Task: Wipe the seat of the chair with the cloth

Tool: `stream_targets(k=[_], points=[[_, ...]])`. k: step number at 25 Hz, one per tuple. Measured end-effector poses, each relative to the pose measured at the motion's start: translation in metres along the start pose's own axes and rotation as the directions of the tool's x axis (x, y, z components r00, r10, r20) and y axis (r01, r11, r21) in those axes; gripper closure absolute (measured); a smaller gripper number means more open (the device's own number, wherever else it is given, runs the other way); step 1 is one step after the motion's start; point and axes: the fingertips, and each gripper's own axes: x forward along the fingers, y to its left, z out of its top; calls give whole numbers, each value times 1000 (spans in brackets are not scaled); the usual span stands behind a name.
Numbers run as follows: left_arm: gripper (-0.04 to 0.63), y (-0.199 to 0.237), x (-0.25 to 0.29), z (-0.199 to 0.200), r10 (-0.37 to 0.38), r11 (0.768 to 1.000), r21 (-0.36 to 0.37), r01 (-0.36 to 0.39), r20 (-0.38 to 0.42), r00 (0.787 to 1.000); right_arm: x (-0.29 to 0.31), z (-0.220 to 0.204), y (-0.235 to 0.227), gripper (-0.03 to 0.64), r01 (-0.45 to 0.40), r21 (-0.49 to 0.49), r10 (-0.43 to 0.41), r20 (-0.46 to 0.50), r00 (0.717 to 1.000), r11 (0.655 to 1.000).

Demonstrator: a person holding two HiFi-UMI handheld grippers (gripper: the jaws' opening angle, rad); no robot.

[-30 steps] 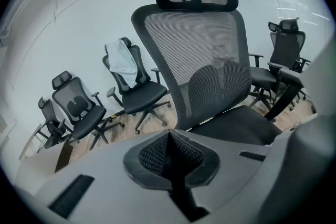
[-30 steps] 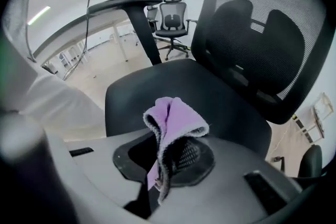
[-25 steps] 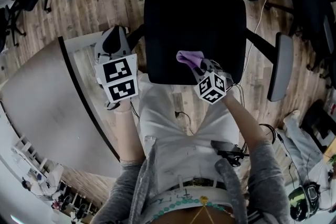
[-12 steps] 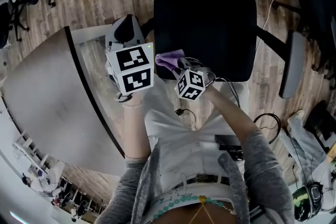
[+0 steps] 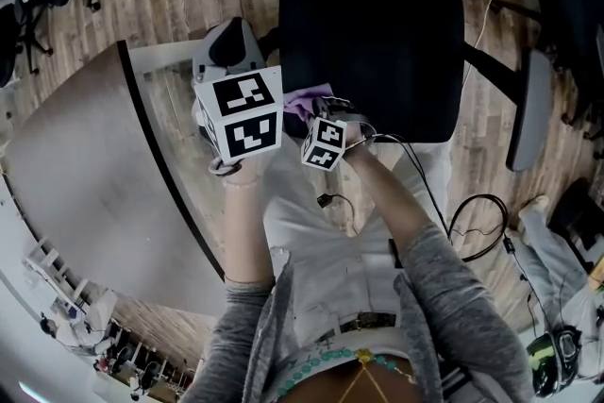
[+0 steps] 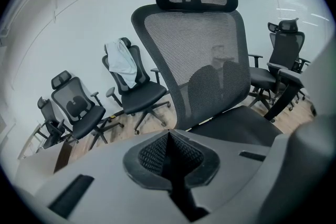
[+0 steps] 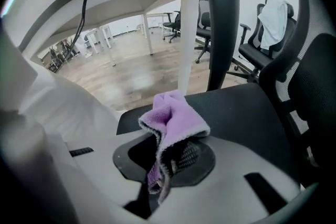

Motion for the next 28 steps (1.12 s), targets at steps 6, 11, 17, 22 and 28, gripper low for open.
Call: stream_targets(k=[6,11,17,22,28], points=[[589,-2,1,1,5,1000,7,-5,-2,1000,0,0,-1,569,15,-38,-15,-8,1000,999],[589,0,1,1,6,1000,9,-6,-3,1000,-3,-4,-2,569,7,-79,-9,-30,1000,997],[589,-1,1,0,10,1000,15,-10,-5,1000,-7,-25,-6,569,15,-64,-18,-49,999,998],[589,-2,0,2,16,1000,18,-16,-5,1000,-12,-40,-10,569,13,-62,-17,-63,998,998],[589,-5,-1,2,18,1000,22,-18,-4,1000,-15,-50,-12,569,13,-55,-17,-69,997,998]])
